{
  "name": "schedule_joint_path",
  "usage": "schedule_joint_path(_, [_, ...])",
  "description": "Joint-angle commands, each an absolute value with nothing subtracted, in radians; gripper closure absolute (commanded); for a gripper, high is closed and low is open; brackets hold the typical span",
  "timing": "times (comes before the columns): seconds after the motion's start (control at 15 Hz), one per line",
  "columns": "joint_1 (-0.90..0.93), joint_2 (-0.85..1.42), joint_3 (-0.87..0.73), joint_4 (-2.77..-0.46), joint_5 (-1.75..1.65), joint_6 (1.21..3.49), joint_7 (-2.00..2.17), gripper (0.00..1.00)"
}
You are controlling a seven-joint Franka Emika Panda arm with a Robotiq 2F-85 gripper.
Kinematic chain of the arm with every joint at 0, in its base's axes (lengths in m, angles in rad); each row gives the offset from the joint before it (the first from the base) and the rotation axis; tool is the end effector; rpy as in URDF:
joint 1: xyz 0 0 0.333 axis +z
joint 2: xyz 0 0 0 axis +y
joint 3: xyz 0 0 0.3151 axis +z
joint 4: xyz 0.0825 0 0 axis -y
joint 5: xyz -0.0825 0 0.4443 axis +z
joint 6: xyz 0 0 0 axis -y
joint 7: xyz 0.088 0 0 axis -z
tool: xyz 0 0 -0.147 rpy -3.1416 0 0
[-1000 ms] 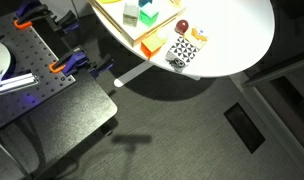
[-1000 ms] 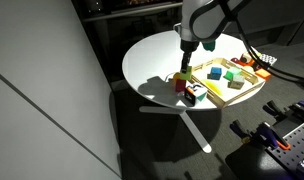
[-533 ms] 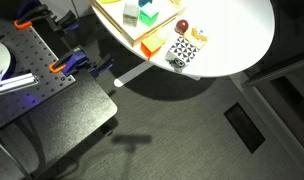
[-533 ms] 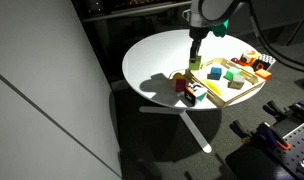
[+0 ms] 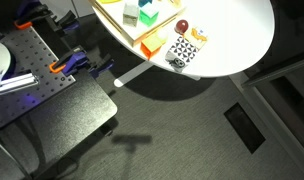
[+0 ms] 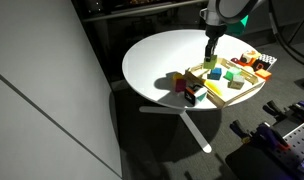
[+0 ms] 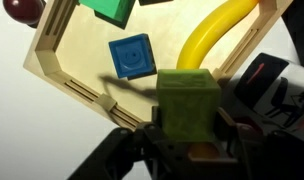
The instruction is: Place the yellow cube on the tray
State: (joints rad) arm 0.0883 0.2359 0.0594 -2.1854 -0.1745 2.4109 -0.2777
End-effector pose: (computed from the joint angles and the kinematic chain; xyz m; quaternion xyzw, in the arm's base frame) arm 0.5900 0.0830 0.1932 0.9606 0.2733 -0.0079 0.0505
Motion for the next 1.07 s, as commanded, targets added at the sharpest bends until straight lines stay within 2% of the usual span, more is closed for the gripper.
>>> schedule_joint_path(0.0, [0.070,0.136,0.050,-2.267,-0.192,2.434,-0.236,0.20])
schedule_joint_path(0.07, [0.066,0.116,0.051,-2.278,-0.185,2.443,-0.235,0.17])
schedule_joint_path(0.2, [0.065,0.071,0.052,-2.296,-0.178,2.461,-0.226,0.02])
schedule_joint_path(0.27, [0.066,0.046,0.053,-2.303,-0.179,2.468,-0.222,0.00])
schedule_joint_path(0.6, [0.072,-0.069,0.059,-2.310,-0.162,2.391,-0.214,0.00])
schedule_joint_path(1.0, [0.080,-0.171,0.062,-2.294,-0.134,2.157,-0.196,0.00])
